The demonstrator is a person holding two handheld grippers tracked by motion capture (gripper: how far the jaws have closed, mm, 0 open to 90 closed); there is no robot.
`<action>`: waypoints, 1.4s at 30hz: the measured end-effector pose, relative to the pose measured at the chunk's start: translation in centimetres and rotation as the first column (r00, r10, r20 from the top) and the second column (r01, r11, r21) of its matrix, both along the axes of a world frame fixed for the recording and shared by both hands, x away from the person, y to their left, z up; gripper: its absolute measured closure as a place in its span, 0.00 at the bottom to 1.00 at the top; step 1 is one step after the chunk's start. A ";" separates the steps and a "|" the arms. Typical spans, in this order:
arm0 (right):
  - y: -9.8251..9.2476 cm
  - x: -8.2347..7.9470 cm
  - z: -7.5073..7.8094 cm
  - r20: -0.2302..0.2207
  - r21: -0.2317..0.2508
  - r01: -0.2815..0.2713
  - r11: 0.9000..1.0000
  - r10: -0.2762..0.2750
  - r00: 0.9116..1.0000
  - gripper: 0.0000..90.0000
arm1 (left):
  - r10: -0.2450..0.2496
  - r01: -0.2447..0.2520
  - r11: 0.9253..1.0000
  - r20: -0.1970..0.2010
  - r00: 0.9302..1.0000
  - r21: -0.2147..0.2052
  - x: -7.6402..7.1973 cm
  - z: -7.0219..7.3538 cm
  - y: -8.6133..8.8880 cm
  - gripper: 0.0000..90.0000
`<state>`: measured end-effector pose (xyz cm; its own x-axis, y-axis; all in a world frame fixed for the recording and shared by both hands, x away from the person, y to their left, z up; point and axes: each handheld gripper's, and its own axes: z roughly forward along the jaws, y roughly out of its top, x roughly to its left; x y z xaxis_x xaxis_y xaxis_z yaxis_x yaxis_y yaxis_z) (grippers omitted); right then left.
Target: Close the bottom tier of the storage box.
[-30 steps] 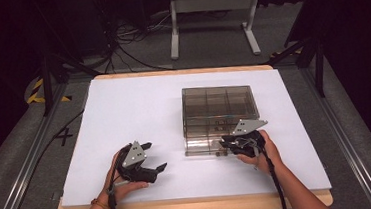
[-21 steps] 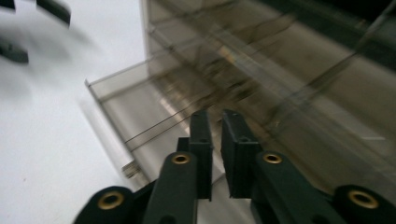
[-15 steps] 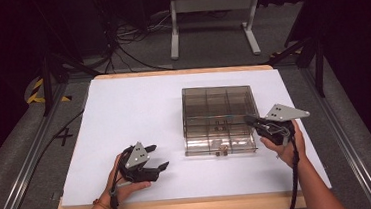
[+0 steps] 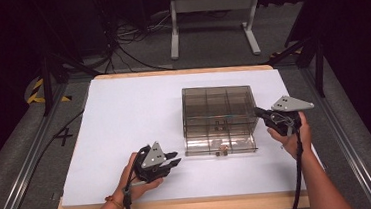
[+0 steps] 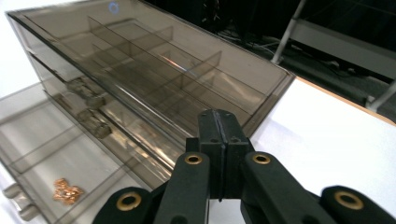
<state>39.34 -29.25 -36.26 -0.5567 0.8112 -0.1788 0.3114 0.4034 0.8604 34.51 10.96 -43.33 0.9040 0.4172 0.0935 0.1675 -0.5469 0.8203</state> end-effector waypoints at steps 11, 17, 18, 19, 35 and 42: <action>0.2 0.8 0.2 -0.024 -0.003 0.032 0.999 -0.032 0.999 1.00 | -0.062 0.063 0.996 -0.008 0.998 0.066 0.9 -0.3 -5.1 1.00; 0.4 0.4 -0.2 0.006 0.007 0.053 0.999 -0.053 0.999 1.00 | -0.068 0.069 0.994 -0.011 0.998 0.082 1.0 -1.0 -7.0 0.99; 0.4 0.4 -0.2 0.006 0.007 0.053 0.999 -0.053 0.999 1.00 | -0.068 0.069 0.994 -0.011 0.998 0.082 1.0 -1.0 -7.0 0.99; 0.5 0.3 -0.3 0.010 0.006 0.058 0.998 -0.058 0.998 1.00 | -0.060 0.062 0.995 -0.016 0.998 0.083 1.0 -1.2 -7.4 0.99; 0.2 0.0 -0.6 0.011 0.053 0.067 0.996 -0.068 0.998 1.00 | -0.042 0.042 0.993 0.003 0.999 0.108 1.9 -1.6 -9.2 1.00; 0.2 0.0 -0.5 0.011 0.050 0.065 0.997 -0.065 0.998 1.00 | -0.036 0.034 0.994 0.012 0.999 0.104 2.3 -1.4 -9.7 1.00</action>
